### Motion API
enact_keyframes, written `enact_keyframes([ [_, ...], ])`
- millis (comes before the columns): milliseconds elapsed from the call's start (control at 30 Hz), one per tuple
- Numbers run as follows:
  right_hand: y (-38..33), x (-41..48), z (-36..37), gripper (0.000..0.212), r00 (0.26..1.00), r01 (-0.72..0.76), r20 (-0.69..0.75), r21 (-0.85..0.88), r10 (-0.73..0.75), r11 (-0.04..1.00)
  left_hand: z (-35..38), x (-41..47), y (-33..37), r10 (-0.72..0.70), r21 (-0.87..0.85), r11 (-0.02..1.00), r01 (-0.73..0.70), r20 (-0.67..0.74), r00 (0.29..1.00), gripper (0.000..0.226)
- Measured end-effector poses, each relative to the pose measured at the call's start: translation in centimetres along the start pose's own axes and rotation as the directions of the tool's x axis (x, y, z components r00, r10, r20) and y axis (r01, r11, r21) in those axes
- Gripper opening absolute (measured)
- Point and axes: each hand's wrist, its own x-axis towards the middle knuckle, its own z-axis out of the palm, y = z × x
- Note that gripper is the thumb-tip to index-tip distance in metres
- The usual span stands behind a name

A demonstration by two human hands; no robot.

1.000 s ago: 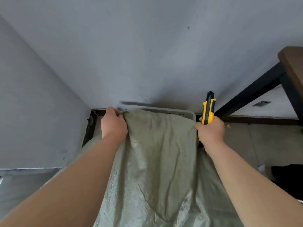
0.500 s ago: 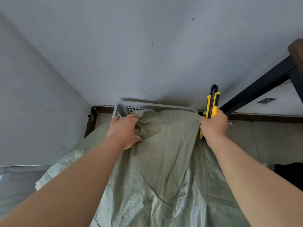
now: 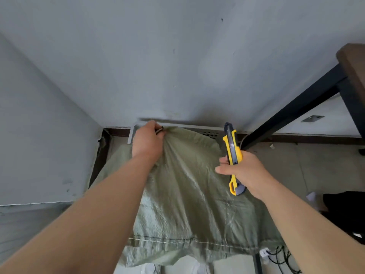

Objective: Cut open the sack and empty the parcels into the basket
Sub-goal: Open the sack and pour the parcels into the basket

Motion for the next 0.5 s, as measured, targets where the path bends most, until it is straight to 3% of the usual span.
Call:
enact_keyframes([
  [167, 3.6, 0.0, 0.8, 0.043, 0.997, -0.078, 0.011, -0.195, 0.082, 0.978, -0.8, 2.0, -1.9, 0.047, 0.032, 0.998, -0.046, -0.029, 0.998, 0.017],
  [400, 6.5, 1.3, 3.3, 0.026, 0.982, -0.018, -0.184, -0.322, -0.044, 0.946, -0.6, 3.5, -2.2, 0.118, 0.114, 0.987, -0.117, -0.001, 0.993, 0.015],
  [500, 6.1, 1.7, 2.9, 0.025, 0.967, -0.024, -0.251, -0.248, -0.04, 0.968, -0.9, 3.5, -2.2, 0.106, 0.184, 0.977, -0.104, 0.001, 0.994, 0.015],
])
